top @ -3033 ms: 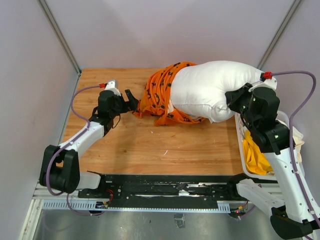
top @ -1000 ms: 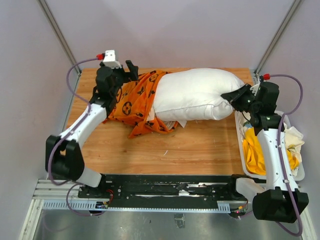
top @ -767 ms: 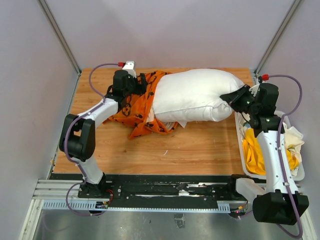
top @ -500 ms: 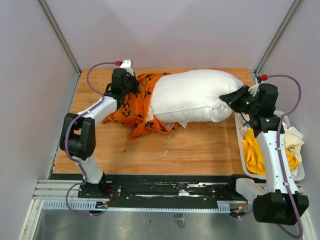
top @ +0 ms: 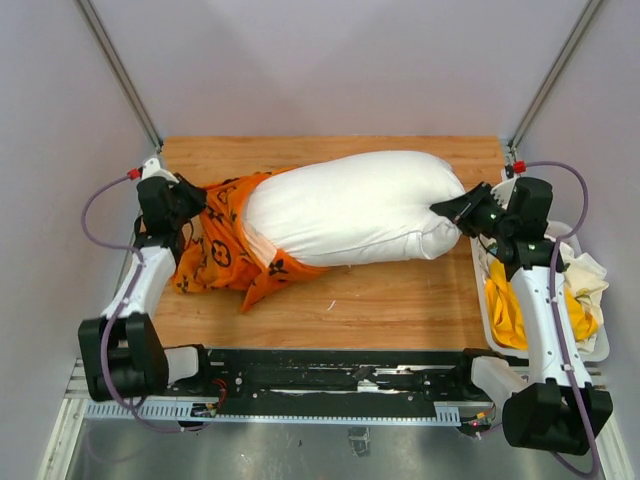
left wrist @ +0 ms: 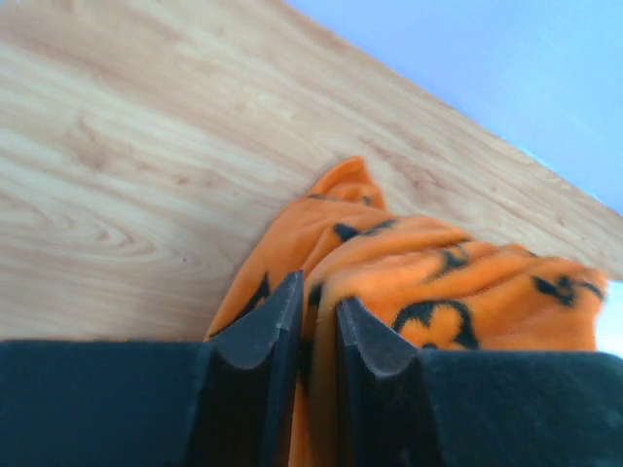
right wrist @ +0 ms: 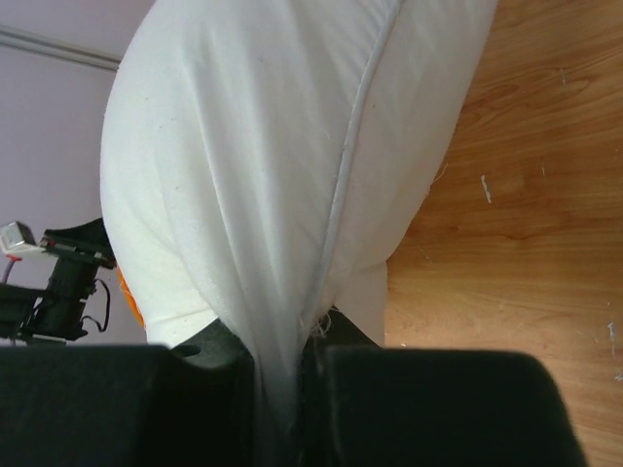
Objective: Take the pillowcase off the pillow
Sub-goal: Remove the pillow from the pillowcase.
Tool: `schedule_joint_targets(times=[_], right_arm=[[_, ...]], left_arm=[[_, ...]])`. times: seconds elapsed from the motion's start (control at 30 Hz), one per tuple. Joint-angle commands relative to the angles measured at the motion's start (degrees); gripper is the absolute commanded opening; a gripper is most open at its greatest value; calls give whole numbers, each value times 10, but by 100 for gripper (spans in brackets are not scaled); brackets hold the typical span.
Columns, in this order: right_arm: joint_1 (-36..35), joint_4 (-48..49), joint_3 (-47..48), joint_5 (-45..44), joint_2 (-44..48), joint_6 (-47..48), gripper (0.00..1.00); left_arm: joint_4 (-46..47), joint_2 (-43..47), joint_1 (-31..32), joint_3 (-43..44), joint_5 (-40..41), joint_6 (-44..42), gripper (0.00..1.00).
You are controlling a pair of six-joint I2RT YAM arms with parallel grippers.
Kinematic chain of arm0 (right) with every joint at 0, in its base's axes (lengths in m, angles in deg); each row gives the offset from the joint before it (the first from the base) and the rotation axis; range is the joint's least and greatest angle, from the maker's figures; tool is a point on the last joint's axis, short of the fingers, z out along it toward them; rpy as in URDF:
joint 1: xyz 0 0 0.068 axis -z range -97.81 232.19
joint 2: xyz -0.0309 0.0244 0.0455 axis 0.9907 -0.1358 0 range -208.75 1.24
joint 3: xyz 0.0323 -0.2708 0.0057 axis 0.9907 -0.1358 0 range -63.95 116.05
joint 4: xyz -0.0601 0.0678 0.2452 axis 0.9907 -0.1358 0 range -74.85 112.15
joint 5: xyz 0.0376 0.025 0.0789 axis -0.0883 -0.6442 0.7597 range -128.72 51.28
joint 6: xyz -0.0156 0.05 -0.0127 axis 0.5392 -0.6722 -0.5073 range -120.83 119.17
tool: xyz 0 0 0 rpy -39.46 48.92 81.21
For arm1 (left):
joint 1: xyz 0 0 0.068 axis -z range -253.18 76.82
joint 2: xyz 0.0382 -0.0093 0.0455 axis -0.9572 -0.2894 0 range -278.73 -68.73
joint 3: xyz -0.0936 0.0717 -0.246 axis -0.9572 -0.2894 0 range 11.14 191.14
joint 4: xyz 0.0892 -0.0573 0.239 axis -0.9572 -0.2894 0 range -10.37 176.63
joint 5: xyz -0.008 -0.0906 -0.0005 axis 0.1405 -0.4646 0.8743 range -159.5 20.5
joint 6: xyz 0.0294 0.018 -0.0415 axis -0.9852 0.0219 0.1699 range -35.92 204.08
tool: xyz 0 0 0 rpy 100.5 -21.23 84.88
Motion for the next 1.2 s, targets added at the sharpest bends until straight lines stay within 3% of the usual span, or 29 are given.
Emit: schedule_joint_targets(times=[0.0,0.07,0.1,0.23,0.33,0.47,0.53,0.77,0.97,1.03,1.07,1.1,1.17], right_arm=[[30,64,29,-33,-14,-1,1],[22,41,48,-30,-22,16,1],[16,36,51,-34,-23,23,1],[-1,34,59,-39,-20,33,1],[-11,39,56,-37,-13,36,1],[-23,41,62,-34,-8,44,1],[-25,36,65,-34,-5,47,1],[-26,36,61,-38,-8,46,1],[-26,40,55,-43,-8,53,1],[-26,41,59,-45,-8,57,1],[-27,41,61,-45,-8,60,1],[-26,40,63,-48,-6,62,1],[-25,41,61,-62,1,62,1]], left_arm=[[114,130,37,-22,65,-65,54],[135,176,114,-26,114,-139,96],[148,191,150,-25,138,-157,99],[133,157,188,41,152,-182,99],[60,44,188,146,131,-198,99],[96,-89,188,198,112,-213,99],[49,-155,188,245,89,-216,99],[-98,-364,179,383,-117,-220,99],[-159,-431,164,430,-85,-195,71],[-160,-429,146,430,-86,-177,43],[-161,-426,138,428,-92,-171,19],[-160,-420,130,423,-98,-164,3],[-147,-400,116,401,-102,-154,0]])
